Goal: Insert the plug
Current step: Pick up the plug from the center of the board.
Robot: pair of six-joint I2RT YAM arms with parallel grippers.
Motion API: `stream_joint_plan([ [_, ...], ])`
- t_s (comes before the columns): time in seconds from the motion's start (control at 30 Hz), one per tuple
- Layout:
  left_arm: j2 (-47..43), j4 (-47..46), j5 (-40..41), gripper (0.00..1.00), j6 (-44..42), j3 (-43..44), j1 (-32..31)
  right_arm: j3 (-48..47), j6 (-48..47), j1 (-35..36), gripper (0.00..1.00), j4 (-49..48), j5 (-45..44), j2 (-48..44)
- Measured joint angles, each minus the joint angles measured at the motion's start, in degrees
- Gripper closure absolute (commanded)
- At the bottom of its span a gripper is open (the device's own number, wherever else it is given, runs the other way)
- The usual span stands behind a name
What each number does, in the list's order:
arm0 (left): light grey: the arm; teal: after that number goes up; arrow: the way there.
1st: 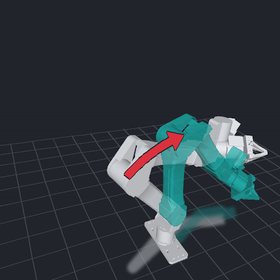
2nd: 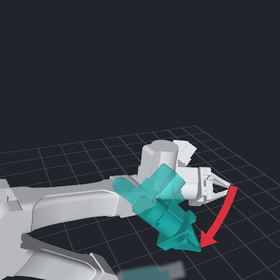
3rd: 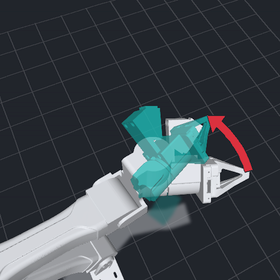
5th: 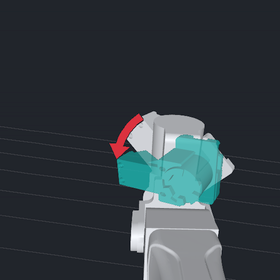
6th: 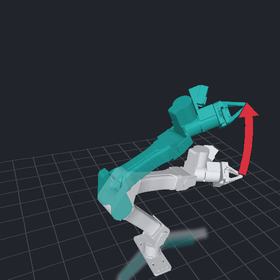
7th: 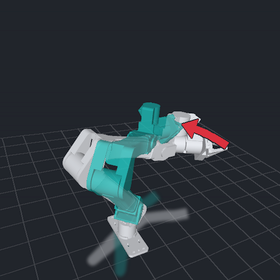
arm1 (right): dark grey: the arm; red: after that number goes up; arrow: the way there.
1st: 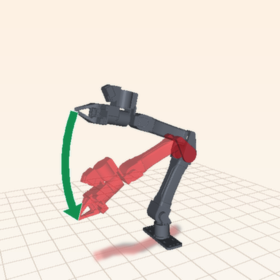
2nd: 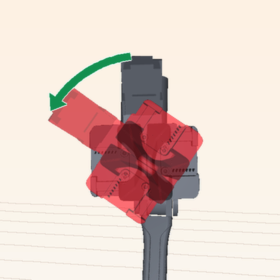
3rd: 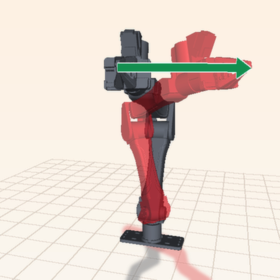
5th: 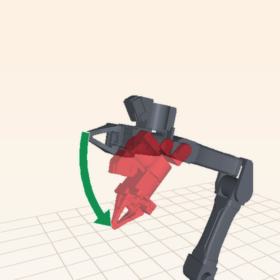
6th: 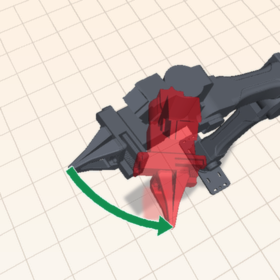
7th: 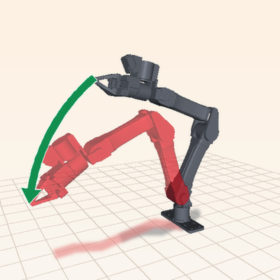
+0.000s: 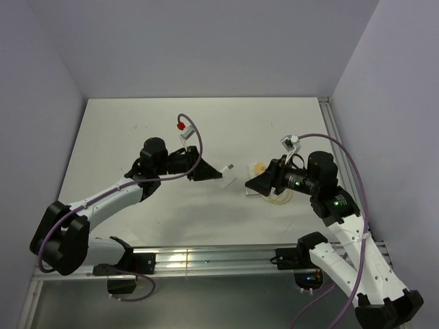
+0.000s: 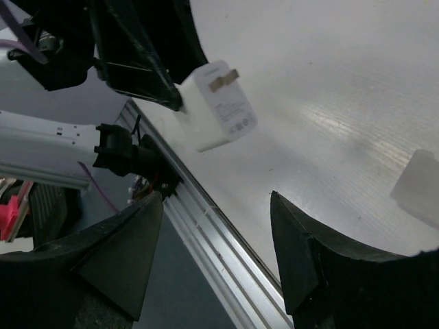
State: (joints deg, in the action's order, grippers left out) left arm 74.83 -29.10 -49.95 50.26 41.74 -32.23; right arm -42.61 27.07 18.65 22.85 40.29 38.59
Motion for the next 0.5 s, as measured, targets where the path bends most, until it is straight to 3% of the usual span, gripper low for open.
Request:
stream_joint_plan([
  [0.2,-3.7,10.2,9.5,1.00,-9.4,0.0,-5.4,1.7,3.2,0.2,0.29,-1.8,2.7,-0.2],
  [0.5,-5.2,12.4,16.2,1.00,-15.0,0.4,-8.6,2.6,6.1,0.7,0.28,-2.4,2.6,0.2],
])
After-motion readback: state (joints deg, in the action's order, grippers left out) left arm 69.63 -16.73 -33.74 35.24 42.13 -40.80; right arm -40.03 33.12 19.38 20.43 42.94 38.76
